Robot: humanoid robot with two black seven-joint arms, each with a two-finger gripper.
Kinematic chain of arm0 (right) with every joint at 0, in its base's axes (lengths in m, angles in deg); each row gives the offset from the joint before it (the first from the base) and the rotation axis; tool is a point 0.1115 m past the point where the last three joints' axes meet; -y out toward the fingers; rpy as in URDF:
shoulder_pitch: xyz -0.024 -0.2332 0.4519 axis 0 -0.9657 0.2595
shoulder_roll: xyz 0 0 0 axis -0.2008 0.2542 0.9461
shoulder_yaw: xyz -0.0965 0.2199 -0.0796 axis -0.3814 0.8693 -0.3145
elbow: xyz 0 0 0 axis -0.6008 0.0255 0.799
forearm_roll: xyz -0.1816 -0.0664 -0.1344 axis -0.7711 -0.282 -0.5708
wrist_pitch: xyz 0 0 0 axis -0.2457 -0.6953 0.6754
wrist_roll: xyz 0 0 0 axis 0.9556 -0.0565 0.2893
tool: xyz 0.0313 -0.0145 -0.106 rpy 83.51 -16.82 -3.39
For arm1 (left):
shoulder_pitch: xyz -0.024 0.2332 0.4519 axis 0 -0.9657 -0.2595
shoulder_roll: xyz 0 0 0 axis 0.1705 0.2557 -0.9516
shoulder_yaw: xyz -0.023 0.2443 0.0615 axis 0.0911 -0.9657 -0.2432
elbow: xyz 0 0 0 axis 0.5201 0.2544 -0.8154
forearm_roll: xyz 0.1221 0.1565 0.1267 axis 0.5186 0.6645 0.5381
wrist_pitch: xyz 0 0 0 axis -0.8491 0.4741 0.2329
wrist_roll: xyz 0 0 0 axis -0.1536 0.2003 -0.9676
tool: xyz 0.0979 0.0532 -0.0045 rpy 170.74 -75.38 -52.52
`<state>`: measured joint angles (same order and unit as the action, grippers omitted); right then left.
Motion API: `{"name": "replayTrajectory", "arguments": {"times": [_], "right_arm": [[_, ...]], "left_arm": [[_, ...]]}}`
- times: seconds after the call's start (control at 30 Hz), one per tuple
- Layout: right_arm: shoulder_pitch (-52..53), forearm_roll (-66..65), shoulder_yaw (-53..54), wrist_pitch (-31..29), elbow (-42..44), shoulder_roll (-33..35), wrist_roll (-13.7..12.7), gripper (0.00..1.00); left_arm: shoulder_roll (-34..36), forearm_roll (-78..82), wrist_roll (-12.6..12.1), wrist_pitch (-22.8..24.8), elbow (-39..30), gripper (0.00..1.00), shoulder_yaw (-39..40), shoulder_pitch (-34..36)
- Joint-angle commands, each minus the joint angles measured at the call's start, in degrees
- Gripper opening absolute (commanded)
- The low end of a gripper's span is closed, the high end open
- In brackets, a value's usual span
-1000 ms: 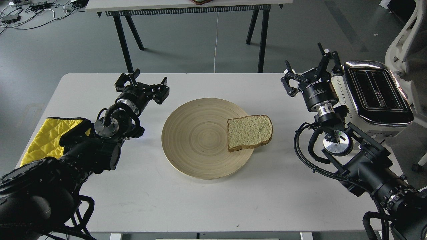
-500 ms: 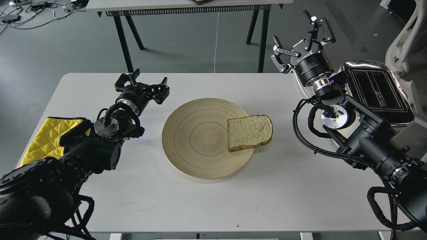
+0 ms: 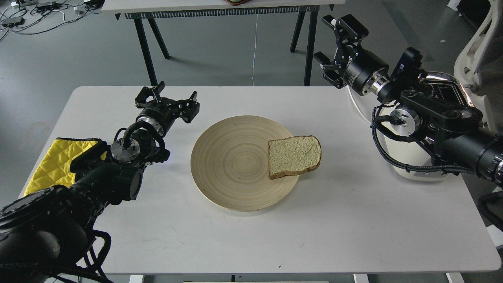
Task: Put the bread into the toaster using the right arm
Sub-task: 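Raise the right gripper up and away from the toaster, then lower the open right gripper toward the bread slice on the plate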
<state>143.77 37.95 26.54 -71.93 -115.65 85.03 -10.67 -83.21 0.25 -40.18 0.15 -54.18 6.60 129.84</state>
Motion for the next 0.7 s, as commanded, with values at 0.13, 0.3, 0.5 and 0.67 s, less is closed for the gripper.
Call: {"name": "replayTrajectory", "arguments": {"times": [0.13, 0.3, 0.5, 0.67], "right_arm": [[1.8, 0.1, -10.6, 9.0, -12.4, 7.3, 0.3, 0.99], [0.0, 0.1, -10.6, 12.3, -19.0, 10.5, 0.3, 0.99], [-4.2, -0.1, -10.9, 16.1, -24.2, 12.3, 0.3, 0.99], [-7.8, -2.8, -10.9, 18.2, -24.7, 11.8, 0.3, 0.99]], "left_arm": [[0.0, 0.0, 0.0, 0.0, 0.0, 1.0, 0.0, 0.0], [0.0, 0.0, 0.0, 0.0, 0.0, 1.0, 0.0, 0.1], [0.0, 0.0, 0.0, 0.0, 0.0, 1.0, 0.0, 0.1], [0.0, 0.0, 0.0, 0.0, 0.0, 1.0, 0.0, 0.0]]}}
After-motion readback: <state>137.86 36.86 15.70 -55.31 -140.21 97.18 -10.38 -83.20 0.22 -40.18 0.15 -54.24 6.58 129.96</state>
